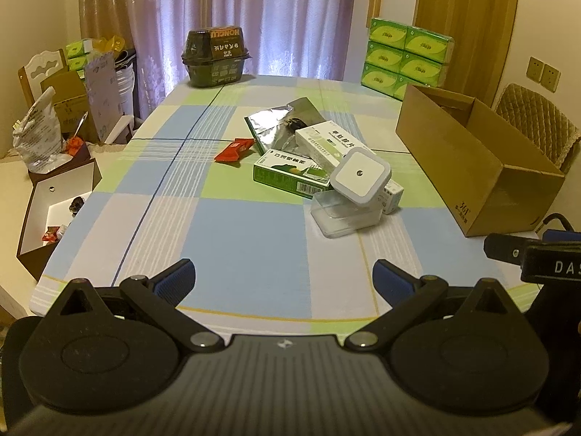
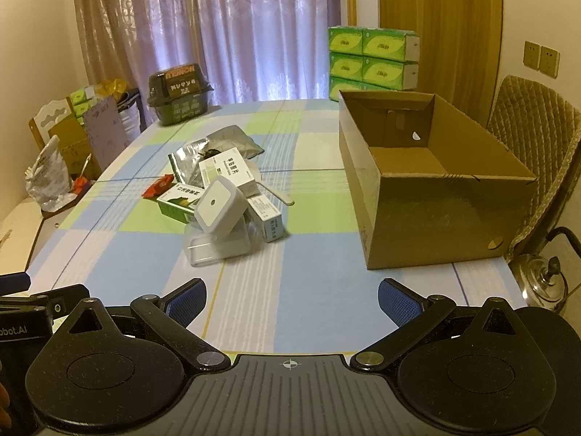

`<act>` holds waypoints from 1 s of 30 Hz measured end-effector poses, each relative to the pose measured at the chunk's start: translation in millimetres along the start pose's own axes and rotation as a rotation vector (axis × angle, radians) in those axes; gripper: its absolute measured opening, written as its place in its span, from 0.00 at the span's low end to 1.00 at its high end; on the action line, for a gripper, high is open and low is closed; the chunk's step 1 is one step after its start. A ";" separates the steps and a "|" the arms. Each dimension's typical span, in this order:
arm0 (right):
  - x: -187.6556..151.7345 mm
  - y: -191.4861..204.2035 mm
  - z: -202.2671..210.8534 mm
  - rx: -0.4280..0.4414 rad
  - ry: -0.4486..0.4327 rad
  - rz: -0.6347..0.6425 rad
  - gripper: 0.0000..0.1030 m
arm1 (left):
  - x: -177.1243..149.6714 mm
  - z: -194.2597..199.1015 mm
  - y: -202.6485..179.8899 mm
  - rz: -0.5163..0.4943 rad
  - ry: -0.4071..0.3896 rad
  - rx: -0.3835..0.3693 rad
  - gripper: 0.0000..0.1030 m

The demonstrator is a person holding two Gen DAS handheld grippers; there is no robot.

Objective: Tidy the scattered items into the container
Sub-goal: 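Move both tools toward the white night-light and clear tray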

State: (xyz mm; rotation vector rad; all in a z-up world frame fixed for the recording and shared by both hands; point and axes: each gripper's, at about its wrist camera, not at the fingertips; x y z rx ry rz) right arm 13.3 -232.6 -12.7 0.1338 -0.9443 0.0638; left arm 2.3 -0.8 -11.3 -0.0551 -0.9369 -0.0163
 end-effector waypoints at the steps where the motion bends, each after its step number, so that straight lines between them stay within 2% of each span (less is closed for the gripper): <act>1: -0.1 0.4 -0.8 0.002 0.001 0.000 1.00 | -0.8 -0.5 0.5 0.000 -0.002 0.003 0.99; 10: 2.0 -5.1 -5.0 0.026 -0.047 -0.028 1.00 | 4.6 -12.5 2.5 -0.035 -0.014 0.010 0.99; 19: 9.9 -1.4 -22.5 0.055 -0.006 0.029 1.00 | 15.2 -32.0 7.9 -0.068 -0.009 0.006 0.99; 24: 10.7 5.0 -31.9 0.085 0.001 0.102 1.00 | 19.8 -49.0 8.4 -0.121 0.018 -0.025 0.99; 27: 12.6 3.5 -39.0 0.133 0.004 0.107 1.00 | 22.6 -60.3 7.8 -0.175 0.030 -0.061 0.99; 30: 16.5 6.6 -49.6 0.140 0.000 0.152 1.00 | 23.9 -71.1 7.7 -0.218 0.026 -0.108 0.99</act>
Point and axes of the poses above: each gripper's, at about its wrist camera, not at the fingertips, and z roughly against the way its jaws point, y to its left, x to its top, and after that the axes turned 5 degrees about -y, right-handed
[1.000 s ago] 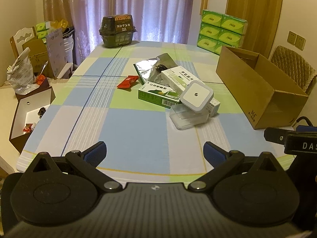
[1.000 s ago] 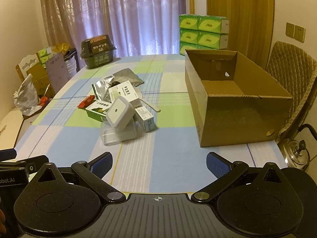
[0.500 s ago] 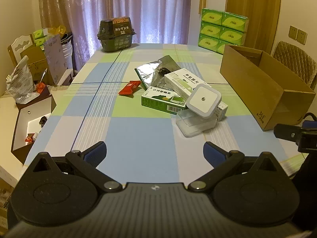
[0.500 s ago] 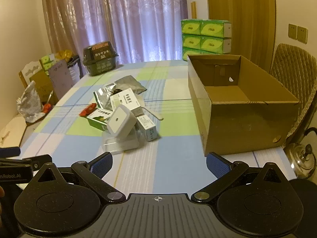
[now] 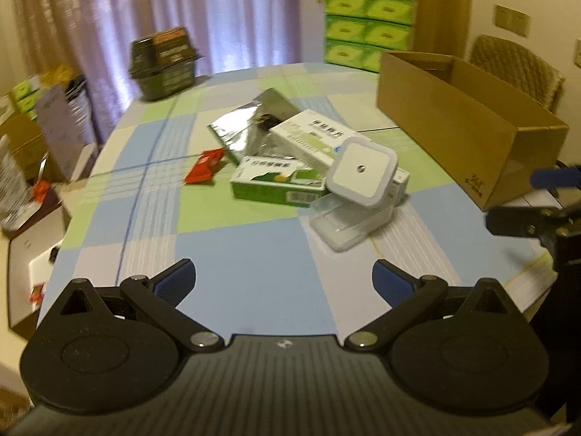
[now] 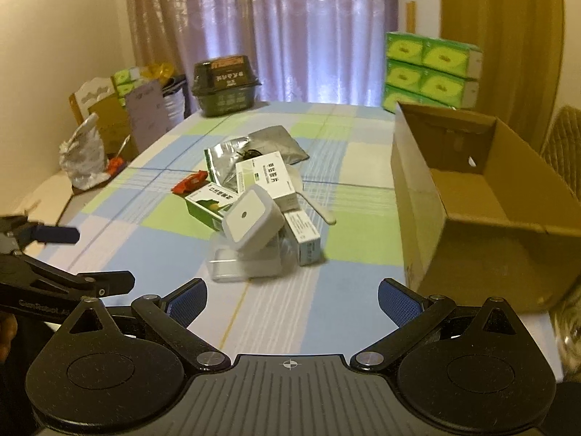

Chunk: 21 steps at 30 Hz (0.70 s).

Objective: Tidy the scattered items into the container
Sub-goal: 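Move both tools toward the white night-light and clear tray, then grasp the white night-light with the right tool while the left tool approaches the clear tray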

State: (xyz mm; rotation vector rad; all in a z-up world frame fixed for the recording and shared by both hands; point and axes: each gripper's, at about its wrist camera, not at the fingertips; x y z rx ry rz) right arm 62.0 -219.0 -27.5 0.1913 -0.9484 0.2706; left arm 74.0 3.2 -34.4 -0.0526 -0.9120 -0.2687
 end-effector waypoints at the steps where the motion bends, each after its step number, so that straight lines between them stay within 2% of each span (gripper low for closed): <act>1: 1.9 1.5 -4.5 0.001 -0.002 0.026 1.00 | 0.1 -3.9 -0.1 -0.013 -0.001 -0.012 0.99; 6: 11.5 10.9 -30.8 0.013 -0.016 0.168 1.00 | 1.0 -25.4 3.7 -0.052 0.001 -0.065 0.99; 11: 16.4 24.3 -64.0 0.042 -0.028 0.346 1.00 | -2.0 -51.3 5.5 -0.150 0.022 -0.079 0.99; 14: 17.1 30.9 -82.6 0.074 -0.014 0.432 0.77 | -4.8 -66.1 5.2 -0.203 0.023 -0.099 0.99; 21: 11.8 46.1 -119.0 0.094 -0.005 0.578 0.77 | -2.1 -88.4 2.2 -0.243 -0.006 -0.142 0.98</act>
Point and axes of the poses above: each gripper's, at about its wrist camera, not at the fingertips, and z roughly against the way its jaws point, y to its left, x to its top, and after that the axes turned 5 degrees about -y, right-handed
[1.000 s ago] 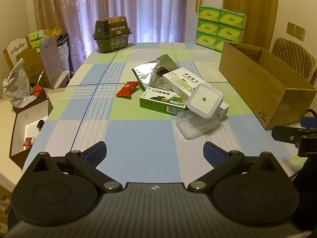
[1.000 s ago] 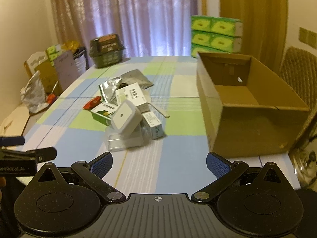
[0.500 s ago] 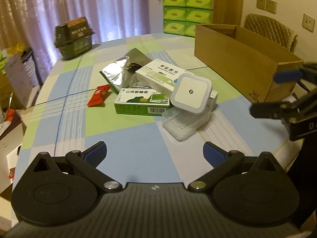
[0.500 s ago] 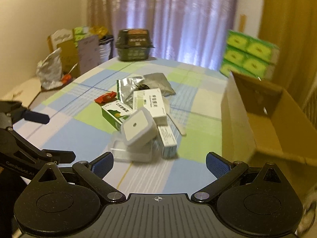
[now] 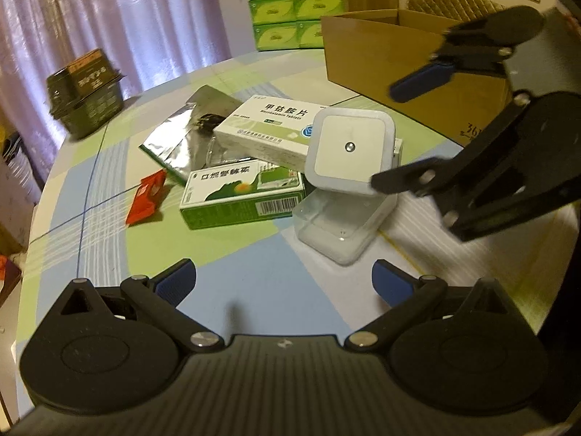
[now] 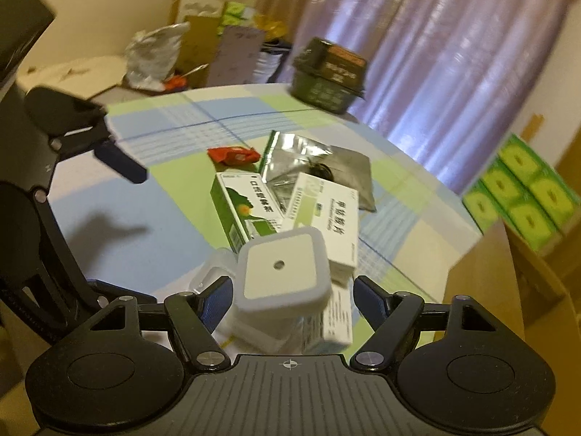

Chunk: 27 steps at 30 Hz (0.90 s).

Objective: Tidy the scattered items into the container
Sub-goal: 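Grasp the white night-light with the right tool while the left tool approaches the clear tray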

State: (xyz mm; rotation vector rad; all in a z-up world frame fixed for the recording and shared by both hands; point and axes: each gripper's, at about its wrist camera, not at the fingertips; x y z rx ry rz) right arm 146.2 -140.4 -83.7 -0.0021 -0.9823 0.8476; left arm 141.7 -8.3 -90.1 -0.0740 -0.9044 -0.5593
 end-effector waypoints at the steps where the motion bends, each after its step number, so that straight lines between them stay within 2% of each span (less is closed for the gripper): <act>1: 0.1 1.7 -4.8 -0.003 0.004 0.019 0.77 | 0.4 -2.7 -0.1 -0.005 -0.003 -0.006 0.98; 8: -3.7 1.8 -25.7 -0.005 0.023 0.065 0.77 | 4.3 -20.0 -1.8 -0.066 -0.015 -0.050 0.97; 10: -5.3 -0.5 -26.1 -0.001 0.023 0.053 0.66 | 6.3 -25.1 -3.8 -0.089 -0.016 -0.063 0.94; 11: -5.9 -3.0 -26.1 0.002 0.020 0.036 0.66 | 7.3 -27.1 -4.8 -0.097 -0.018 -0.066 0.94; 17: -9.6 -30.2 -6.7 -0.036 -0.023 -0.150 0.65 | 17.0 -45.0 -13.2 -0.137 -0.021 -0.097 0.85; 21: -16.9 -47.7 4.2 -0.063 -0.021 -0.284 0.65 | 23.0 -57.3 -21.0 -0.163 -0.012 -0.126 0.72; 24: -22.9 -55.6 8.4 -0.059 -0.006 -0.362 0.66 | 26.5 -65.8 -26.2 -0.169 0.007 -0.155 0.58; 27: -26.5 -59.8 13.5 -0.055 -0.005 -0.411 0.65 | 28.4 -65.0 -30.4 -0.157 0.026 -0.163 0.57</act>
Point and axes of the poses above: each gripper's, at about its wrist camera, not at the fingertips, and z roughly against the way its jaws point, y to its left, x to its top, and after that the axes turned 5 degrees about -y, right-handed
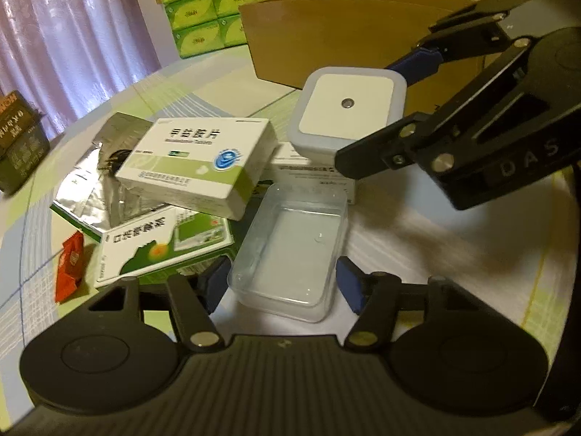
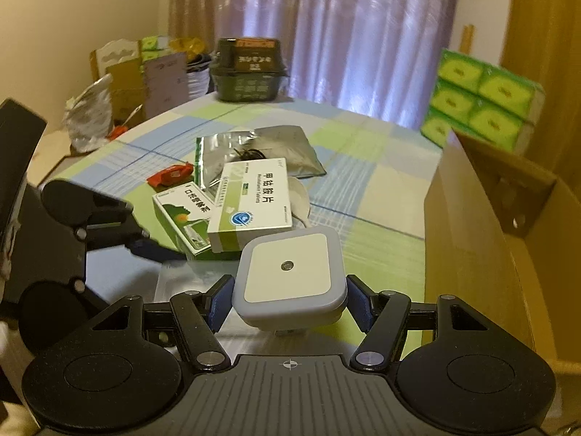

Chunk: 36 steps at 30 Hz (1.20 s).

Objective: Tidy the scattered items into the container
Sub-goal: 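Grasp the white night-light with the right tool while the left tool approaches the clear tray, then lift the night-light with the right tool while the left tool grasps the clear tray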

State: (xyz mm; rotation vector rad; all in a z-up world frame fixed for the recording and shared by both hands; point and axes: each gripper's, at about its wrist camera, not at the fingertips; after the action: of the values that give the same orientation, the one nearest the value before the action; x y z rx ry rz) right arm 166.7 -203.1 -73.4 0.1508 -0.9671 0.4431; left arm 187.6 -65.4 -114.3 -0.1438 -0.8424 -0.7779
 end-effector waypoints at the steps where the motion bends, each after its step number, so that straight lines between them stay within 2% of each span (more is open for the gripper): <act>1: -0.1 -1.0 2.4 0.002 -0.002 -0.011 0.65 | -0.6 2.5 -1.6 0.017 0.001 0.014 0.57; 6: -3.0 -9.9 10.5 0.017 0.000 -0.081 0.65 | -6.3 18.5 -16.4 0.079 0.052 -0.001 0.57; 8: -3.3 -12.8 11.8 0.022 0.000 -0.098 0.66 | -7.7 22.5 -22.0 0.074 0.059 0.001 0.58; 10: -3.7 -14.5 12.4 0.022 -0.001 -0.113 0.65 | -6.2 22.2 -24.4 0.059 0.058 0.014 0.66; 17: -4.7 -23.0 11.9 0.013 0.005 -0.155 0.66 | 4.3 1.7 -27.3 0.008 0.090 -0.015 0.65; 18: -4.7 -23.3 11.4 0.014 0.006 -0.158 0.65 | 4.5 1.2 -27.3 0.009 0.084 -0.019 0.59; 19: -4.6 -23.4 11.5 0.017 0.006 -0.161 0.65 | 4.6 1.3 -27.4 0.016 0.088 -0.017 0.54; 21: -4.4 -23.6 12.4 0.026 0.002 -0.170 0.65 | 4.0 4.9 -26.8 0.041 0.101 -0.004 0.51; 29: -3.5 -20.8 23.6 0.036 -0.028 -0.178 0.65 | -7.9 34.8 -25.4 0.199 0.125 0.059 0.51; 36: -6.4 -10.0 46.2 0.020 -0.044 -0.176 0.65 | 0.2 61.2 -31.8 0.240 0.099 0.116 0.51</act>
State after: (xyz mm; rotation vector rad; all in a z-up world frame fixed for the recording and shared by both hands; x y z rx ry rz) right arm 132.7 -228.6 -51.8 0.2626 -0.9839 0.2890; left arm 128.7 -63.5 -78.6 -0.1005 -0.7580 -0.5055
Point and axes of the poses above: each gripper's, at about its wrist camera, not at the fingertips, and z roughly against the way its jaws point, y to its left, x to its top, and after that the axes turned 5 degrees about -y, right-handed
